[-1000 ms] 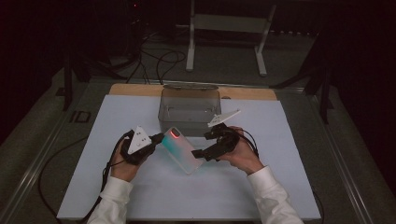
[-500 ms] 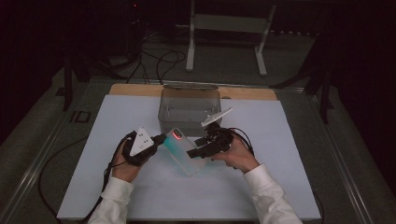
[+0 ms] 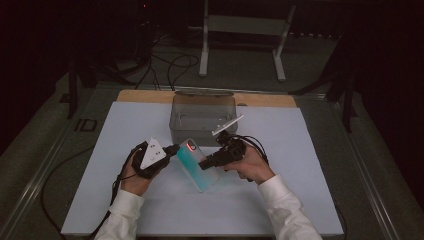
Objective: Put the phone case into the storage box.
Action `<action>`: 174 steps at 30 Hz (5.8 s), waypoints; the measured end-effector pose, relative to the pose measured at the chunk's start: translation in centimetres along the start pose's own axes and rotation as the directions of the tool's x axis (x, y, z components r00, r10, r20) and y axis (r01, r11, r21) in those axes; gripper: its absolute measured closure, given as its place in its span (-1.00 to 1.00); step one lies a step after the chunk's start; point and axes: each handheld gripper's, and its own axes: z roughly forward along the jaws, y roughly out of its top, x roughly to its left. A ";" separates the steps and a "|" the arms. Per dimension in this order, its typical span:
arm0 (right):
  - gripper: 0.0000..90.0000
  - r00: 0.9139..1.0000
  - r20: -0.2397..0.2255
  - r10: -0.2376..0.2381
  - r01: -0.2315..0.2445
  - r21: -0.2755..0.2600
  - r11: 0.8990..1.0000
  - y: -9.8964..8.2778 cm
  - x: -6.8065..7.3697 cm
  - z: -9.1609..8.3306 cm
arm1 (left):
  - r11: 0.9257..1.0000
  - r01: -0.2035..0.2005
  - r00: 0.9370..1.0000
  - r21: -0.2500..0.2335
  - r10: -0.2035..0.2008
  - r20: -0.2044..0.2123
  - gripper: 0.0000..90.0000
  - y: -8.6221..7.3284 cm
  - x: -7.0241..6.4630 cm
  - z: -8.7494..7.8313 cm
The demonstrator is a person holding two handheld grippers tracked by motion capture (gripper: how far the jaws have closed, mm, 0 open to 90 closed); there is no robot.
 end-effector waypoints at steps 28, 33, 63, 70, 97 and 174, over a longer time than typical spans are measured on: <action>0.83 0.976 0.030 0.217 -0.218 0.038 0.975 -0.1 0.0 0.5 | 1.000 0.017 1.000 -0.007 -0.017 -0.002 0.78 0.0 -0.2 0.2; 0.83 0.976 0.039 0.216 -0.218 0.035 0.975 0.0 0.0 0.5 | 0.998 0.062 0.998 -0.001 -0.062 -0.025 0.32 0.0 0.1 0.3; 0.83 0.976 0.082 0.202 -0.202 -0.008 0.979 0.0 0.6 -0.8 | 0.968 0.233 0.953 -0.089 -0.245 -0.176 -1.00 -0.1 2.2 -3.4; 0.83 0.975 0.093 0.202 -0.202 -0.015 0.979 0.1 0.7 -1.1 | 0.963 0.254 0.944 -0.090 -0.268 -0.194 -1.00 -1.6 2.3 -4.8; 0.83 0.964 0.147 0.222 -0.217 -0.049 0.975 1.7 1.5 -1.8 | 0.950 0.308 0.911 -0.045 -0.308 -0.272 -1.00 -8.8 0.9 -8.2; 0.83 0.872 0.349 0.342 -0.296 -0.178 0.938 8.6 -1.6 -5.7 | 0.949 0.309 0.893 -0.061 -0.312 -0.326 -1.00 -9.5 0.6 -8.4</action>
